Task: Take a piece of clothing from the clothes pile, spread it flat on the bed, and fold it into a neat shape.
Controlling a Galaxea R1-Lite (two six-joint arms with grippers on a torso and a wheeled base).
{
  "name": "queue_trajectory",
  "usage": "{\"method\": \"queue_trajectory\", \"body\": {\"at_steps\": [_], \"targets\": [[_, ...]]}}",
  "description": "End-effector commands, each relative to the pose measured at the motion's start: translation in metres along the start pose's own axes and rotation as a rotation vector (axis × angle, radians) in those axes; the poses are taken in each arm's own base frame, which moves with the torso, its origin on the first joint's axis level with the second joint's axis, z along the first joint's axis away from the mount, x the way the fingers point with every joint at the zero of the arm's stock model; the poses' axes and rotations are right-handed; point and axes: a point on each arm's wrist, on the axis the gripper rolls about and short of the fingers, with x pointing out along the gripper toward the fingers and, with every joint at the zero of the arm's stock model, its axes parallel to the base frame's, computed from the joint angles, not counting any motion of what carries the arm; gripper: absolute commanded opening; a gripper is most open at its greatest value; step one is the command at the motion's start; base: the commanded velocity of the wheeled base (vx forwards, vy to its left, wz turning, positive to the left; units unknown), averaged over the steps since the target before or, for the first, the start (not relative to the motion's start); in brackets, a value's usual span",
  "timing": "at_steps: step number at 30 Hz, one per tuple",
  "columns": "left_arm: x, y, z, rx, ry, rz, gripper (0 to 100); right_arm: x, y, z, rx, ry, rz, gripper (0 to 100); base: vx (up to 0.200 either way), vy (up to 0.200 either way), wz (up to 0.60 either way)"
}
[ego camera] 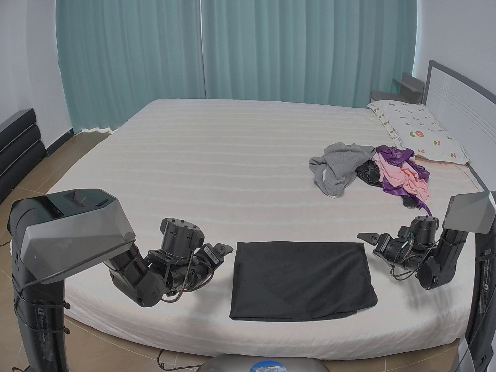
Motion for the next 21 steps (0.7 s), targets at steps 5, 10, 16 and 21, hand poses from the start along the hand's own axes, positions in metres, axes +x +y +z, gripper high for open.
{"method": "queue_trajectory", "body": {"at_steps": [5,10,16,21], "targets": [[0.011,-0.004,0.006,0.002,-0.015,-0.02,100,-0.007,0.006,0.001,-0.003,-0.003,0.005,100,0.0,0.0,0.0],[0.026,-0.005,0.006,0.087,-0.022,-0.026,100,-0.008,0.007,0.0,-0.002,0.004,0.003,100,0.0,0.0,0.0],[0.043,0.001,-0.001,0.266,-0.008,-0.019,100,-0.008,0.007,-0.002,-0.002,0.008,0.003,100,0.0,0.0,0.0],[0.061,-0.006,-0.008,0.347,-0.01,-0.056,100,-0.011,0.007,-0.008,0.003,0.028,-0.006,100,0.0,0.0,0.0]]}}
